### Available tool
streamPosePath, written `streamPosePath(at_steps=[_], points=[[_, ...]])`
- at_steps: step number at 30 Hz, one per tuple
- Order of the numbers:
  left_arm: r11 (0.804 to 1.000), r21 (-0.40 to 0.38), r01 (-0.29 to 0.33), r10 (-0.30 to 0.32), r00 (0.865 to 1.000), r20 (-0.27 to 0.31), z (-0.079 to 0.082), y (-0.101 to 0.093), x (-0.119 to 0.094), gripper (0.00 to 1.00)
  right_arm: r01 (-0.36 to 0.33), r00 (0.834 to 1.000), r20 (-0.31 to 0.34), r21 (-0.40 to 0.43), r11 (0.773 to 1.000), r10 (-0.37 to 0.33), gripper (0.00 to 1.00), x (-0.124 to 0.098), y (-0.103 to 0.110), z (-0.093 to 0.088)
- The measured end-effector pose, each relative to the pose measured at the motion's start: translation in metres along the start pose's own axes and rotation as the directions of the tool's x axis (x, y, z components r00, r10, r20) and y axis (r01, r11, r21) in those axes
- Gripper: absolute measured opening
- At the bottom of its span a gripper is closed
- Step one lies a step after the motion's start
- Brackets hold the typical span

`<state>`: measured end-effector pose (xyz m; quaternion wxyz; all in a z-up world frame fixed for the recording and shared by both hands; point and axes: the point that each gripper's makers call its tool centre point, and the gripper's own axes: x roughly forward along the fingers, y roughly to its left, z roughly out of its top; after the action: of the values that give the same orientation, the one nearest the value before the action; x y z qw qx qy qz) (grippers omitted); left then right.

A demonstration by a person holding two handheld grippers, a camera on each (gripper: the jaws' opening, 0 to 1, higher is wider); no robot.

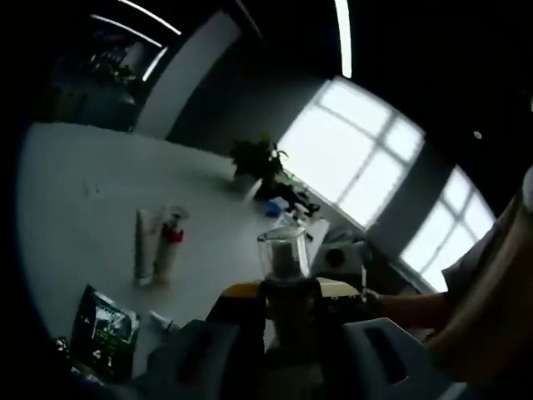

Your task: Arrange the skincare products in the storage area until every visible bottle or jar stands upright without overlapping.

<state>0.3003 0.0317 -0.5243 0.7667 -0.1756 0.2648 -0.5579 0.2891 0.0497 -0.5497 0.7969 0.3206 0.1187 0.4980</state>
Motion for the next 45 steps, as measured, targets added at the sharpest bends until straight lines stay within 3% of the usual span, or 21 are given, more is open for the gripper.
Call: streamPosePath(at_steps=[5,9,16,23,35,38,45], points=[[0.993,0.096,-0.062,0.065,0.997,-0.03,-0.001,0.009,0.01,0.19,0.099,0.988,-0.103,-0.159,0.982,-0.116,0.23,-0.005,-0.02,0.001],[0.976,0.181,-0.118,0.128,0.991,-0.046,-0.004,0.017,0.018,0.18,0.155,0.961,-0.175,-0.296,0.943,-0.213,0.24,-0.007,-0.035,-0.001],[0.944,0.275,-0.185,0.203,0.978,-0.041,-0.007,0.03,0.034,0.18,0.262,0.906,-0.19,-0.448,0.855,-0.377,0.24,-0.009,-0.064,-0.001],[0.9,0.384,-0.205,0.256,0.963,-0.085,-0.022,0.046,0.052,0.18,0.33,0.848,-0.181,-0.553,0.765,-0.497,0.24,-0.013,-0.091,-0.012],[0.891,0.405,-0.204,0.283,0.948,-0.146,-0.041,0.075,0.075,0.19,0.391,0.788,-0.171,-0.602,0.696,-0.591,0.24,-0.022,-0.132,-0.028],[0.885,0.415,-0.21,0.295,0.944,-0.15,-0.046,0.082,0.081,0.19,0.384,0.779,-0.174,-0.626,0.678,-0.602,0.24,-0.024,-0.143,-0.032],[0.866,0.441,-0.237,0.339,0.926,-0.169,-0.066,0.104,0.091,0.19,0.361,0.768,-0.193,-0.657,0.662,-0.61,0.24,-0.026,-0.167,-0.049]])
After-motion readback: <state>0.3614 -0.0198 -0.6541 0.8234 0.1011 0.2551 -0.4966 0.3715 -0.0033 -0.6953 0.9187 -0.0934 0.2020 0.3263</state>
